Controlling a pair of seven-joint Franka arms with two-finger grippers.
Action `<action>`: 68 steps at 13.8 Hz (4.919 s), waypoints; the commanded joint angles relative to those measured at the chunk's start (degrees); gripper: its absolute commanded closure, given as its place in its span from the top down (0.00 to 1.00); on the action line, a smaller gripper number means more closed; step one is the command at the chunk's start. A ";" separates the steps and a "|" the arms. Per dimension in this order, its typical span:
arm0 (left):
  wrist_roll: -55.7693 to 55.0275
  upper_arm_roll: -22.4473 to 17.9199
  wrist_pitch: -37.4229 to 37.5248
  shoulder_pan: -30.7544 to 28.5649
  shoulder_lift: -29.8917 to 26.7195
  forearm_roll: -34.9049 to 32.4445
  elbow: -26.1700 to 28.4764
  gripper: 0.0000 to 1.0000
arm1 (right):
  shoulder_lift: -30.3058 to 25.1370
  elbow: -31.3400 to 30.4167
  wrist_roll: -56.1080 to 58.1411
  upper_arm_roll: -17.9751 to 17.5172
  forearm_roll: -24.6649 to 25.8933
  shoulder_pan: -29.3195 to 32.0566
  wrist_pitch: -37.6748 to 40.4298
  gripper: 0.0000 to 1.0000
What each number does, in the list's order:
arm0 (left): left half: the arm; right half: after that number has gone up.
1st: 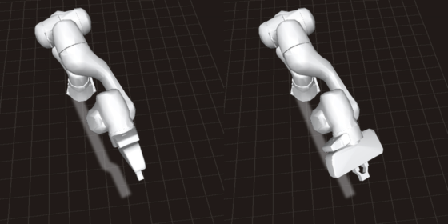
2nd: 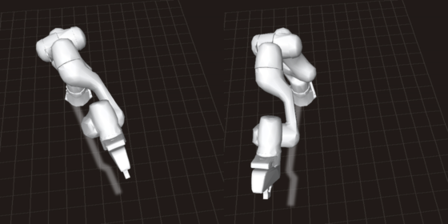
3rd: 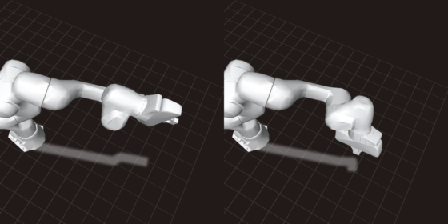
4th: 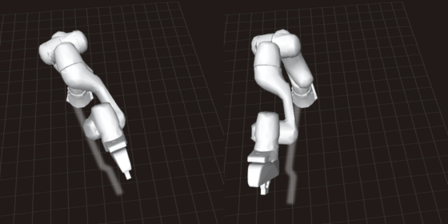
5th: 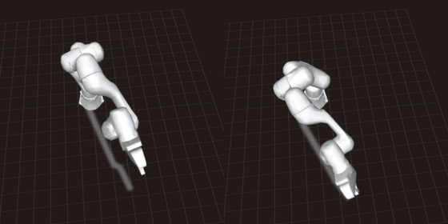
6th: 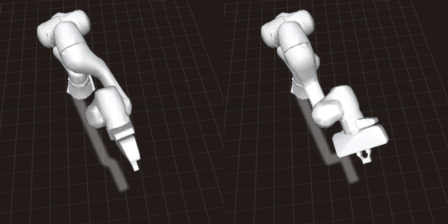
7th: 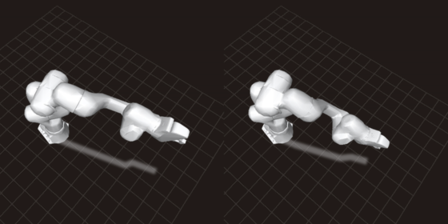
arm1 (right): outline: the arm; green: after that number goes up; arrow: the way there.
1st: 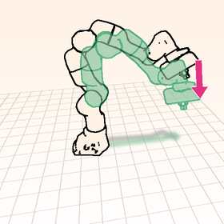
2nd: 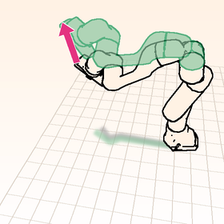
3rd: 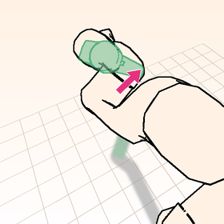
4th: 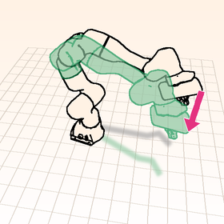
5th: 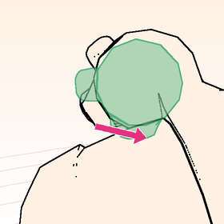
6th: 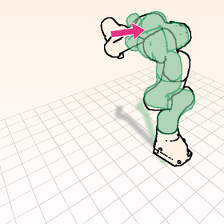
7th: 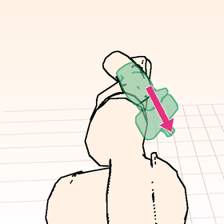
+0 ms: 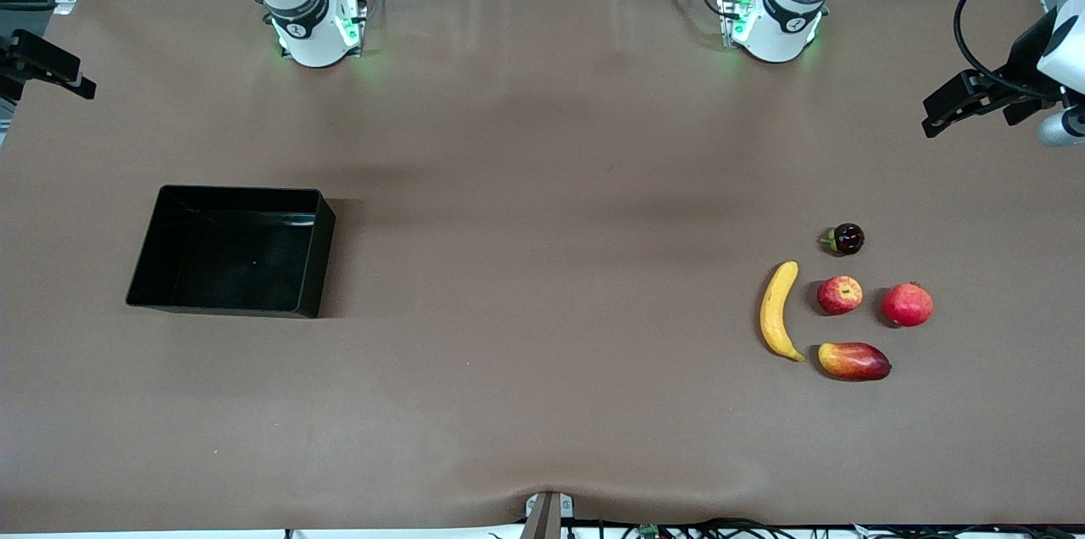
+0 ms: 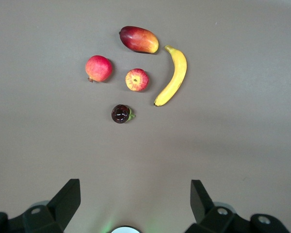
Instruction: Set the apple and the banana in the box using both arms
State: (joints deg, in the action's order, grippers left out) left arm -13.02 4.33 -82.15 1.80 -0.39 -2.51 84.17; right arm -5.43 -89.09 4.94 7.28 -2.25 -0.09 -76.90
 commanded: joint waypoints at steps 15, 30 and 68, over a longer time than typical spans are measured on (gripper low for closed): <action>0.72 0.15 -0.11 -0.05 0.47 -0.92 -0.32 1.00 | 1.65 1.20 -0.28 -0.51 -0.04 3.96 -1.76 1.00; 0.72 0.06 -0.99 0.04 0.74 -1.09 -0.41 1.00 | 11.06 1.46 -0.02 -0.42 0.57 8.09 -1.67 1.00; 0.81 -0.82 -29.64 -5.93 26.22 -1.00 9.96 1.00 | 31.27 -18.32 23.54 -0.78 -0.57 16.80 -42.90 0.00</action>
State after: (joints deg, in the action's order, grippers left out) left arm -12.97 3.30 -110.51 -3.83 24.92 -2.63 93.97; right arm 26.47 -108.14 27.21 7.09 -2.21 16.34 -121.34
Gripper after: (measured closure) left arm 0.000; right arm 0.930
